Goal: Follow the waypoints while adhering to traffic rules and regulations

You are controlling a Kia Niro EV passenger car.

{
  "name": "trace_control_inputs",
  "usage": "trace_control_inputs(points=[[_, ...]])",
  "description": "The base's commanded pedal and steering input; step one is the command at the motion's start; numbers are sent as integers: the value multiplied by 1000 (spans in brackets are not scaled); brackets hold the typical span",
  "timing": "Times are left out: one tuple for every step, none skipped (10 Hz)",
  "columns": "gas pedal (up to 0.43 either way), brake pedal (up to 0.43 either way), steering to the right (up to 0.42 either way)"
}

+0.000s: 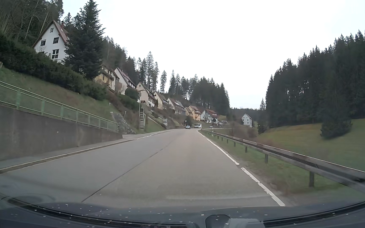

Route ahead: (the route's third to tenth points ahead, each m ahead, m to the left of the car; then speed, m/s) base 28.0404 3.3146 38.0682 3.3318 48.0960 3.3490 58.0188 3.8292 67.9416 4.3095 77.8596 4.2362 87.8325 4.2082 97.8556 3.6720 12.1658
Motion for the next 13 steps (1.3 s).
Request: trace_control_inputs(points=[[209, 0, -8], [209, 0, -6], [209, 0, -5], [197, 0, -6], [197, 0, -6], [197, 0, -6], [197, 0, -6], [197, 0, -6], [197, 0, -5], [197, 0, -5], [197, 0, -5], [197, 0, -5], [197, 0, -5]])
